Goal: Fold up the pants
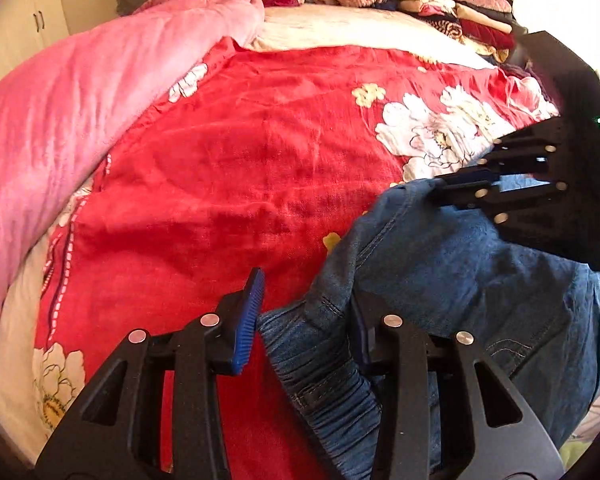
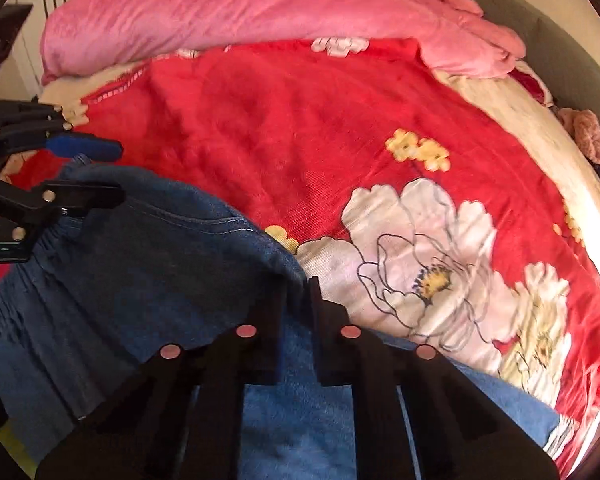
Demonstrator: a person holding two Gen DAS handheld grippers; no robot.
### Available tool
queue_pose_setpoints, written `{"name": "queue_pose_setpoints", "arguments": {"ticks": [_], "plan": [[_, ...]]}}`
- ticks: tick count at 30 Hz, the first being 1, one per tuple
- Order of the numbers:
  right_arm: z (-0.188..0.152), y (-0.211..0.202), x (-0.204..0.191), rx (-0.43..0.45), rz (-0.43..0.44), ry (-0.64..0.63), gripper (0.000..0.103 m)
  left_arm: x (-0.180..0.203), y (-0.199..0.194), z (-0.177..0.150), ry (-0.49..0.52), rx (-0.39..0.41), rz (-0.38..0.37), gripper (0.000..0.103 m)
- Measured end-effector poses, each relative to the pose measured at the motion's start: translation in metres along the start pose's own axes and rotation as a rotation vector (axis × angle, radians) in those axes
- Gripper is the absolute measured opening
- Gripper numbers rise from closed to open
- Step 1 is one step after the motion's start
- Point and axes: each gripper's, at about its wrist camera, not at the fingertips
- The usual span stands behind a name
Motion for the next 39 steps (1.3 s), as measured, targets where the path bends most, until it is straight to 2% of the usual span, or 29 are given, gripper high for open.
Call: {"name": "queue_pose_setpoints", "arguments": {"ticks": [5, 10, 14, 17, 20, 29, 34, 39], "plan": [[-0.014, -0.06, -0.012, 0.143, 0.002, 0.059, 0.006, 0.007, -0.032, -0.006, 0.007, 0.082, 0.022, 0.03], [-0.042, -0.112, -0.035, 0.246, 0.013, 0.108, 0.006, 0.024, -0.066, -0.013, 0.052, 0.162, 0.073, 0.03], [-0.078, -0.155, -0.06, 0.297, 0.027, 0.147, 0.006, 0.044, -0.091, -0.029, 0.109, 0.204, 0.141, 0.03], [-0.101, -0.175, -0.081, 0.315, 0.055, 0.153, 0.006, 0.055, -0.107, -0.046, 0.139, 0.21, 0.14, 0.03], [-0.125, -0.184, -0.101, 0.31, 0.098, 0.145, 0.006, 0.065, -0.118, -0.066, 0.165, 0.195, 0.147, 0.03], [-0.174, -0.165, -0.158, 0.189, 0.191, 0.117, 0.006, 0.071, -0.112, -0.126, 0.156, 0.075, 0.125, 0.03], [-0.191, -0.155, -0.178, 0.148, 0.182, 0.122, 0.006, 0.071, -0.108, -0.151, 0.138, 0.032, 0.105, 0.03], [-0.199, -0.147, -0.191, 0.126, 0.123, 0.082, 0.006, 0.067, -0.111, -0.161, 0.12, 0.008, 0.061, 0.035]]}}
Point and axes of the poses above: each gripper's, at about its wrist camera, not at the fingertips, and y roughly the way its jaws point, x to its right, z to its top
